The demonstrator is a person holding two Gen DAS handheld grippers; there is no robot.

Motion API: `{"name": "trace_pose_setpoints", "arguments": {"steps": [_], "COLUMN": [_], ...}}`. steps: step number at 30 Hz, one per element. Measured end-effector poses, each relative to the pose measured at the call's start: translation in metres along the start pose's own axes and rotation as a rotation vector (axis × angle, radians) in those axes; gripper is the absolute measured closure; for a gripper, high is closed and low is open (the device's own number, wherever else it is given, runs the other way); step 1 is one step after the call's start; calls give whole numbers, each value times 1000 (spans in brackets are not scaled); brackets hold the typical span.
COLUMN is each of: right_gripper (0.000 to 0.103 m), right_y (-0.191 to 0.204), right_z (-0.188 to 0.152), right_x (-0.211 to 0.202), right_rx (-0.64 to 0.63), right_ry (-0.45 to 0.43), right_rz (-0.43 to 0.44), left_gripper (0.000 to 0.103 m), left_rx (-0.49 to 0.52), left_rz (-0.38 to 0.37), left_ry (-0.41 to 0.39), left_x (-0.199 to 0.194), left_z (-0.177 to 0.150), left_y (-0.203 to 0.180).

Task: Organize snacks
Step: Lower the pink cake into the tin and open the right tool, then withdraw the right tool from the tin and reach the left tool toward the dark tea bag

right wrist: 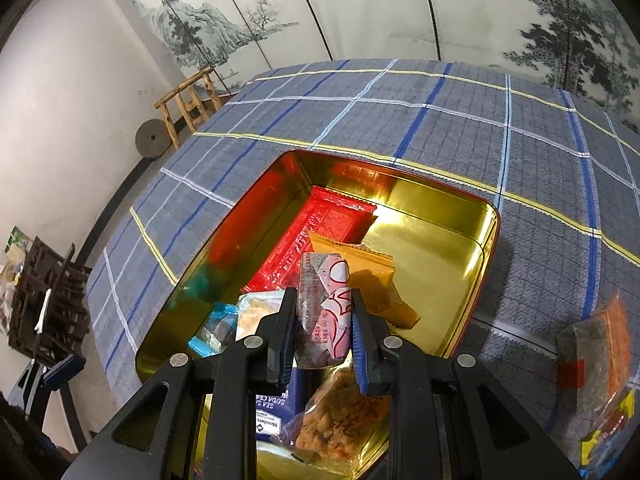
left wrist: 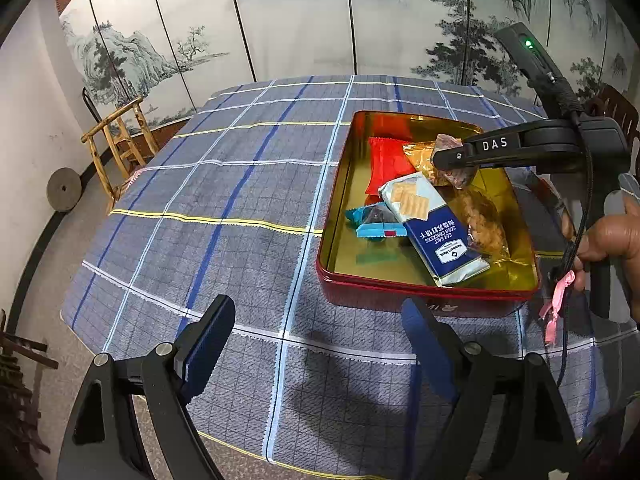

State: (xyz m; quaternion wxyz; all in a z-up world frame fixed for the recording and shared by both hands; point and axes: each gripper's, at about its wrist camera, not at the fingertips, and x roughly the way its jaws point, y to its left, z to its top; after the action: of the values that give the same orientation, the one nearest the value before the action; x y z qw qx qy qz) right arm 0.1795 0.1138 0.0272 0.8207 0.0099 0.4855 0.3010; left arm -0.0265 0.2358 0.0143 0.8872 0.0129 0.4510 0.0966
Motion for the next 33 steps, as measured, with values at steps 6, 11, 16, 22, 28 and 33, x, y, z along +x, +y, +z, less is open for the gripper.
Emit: {"name": "trace_pose_setpoints", "arguments": {"steps": [6, 11, 16, 22, 28, 33], "right_gripper": [78, 77, 77, 71, 39, 25], "right_y": [1, 2, -2, -9, -10, -8], "right_z": [0, -1, -3, -3, -13, -35], "right_x": [1, 1, -2, -14, -40, -74], "right_rx": [-22, -44, -34, -6, 21, 12], "right_ry": [2, 1, -5, -37, -105, -170], "right_rz": [-31, -68, -88, -95, -67, -48], "left_gripper": [20, 20, 20, 20, 20, 20], "left_rx": [1, 3, 1, 1, 1, 7], "left_rz": [1, 4, 4, 6, 0, -15], "left_ry": [3, 7, 7, 8, -22, -57], "left_x": [1, 3, 3, 4, -3, -17], "left_z": [-1, -2, -3, -4, -5, -3], "left_y": [0, 0, 0, 1, 2, -2]}}
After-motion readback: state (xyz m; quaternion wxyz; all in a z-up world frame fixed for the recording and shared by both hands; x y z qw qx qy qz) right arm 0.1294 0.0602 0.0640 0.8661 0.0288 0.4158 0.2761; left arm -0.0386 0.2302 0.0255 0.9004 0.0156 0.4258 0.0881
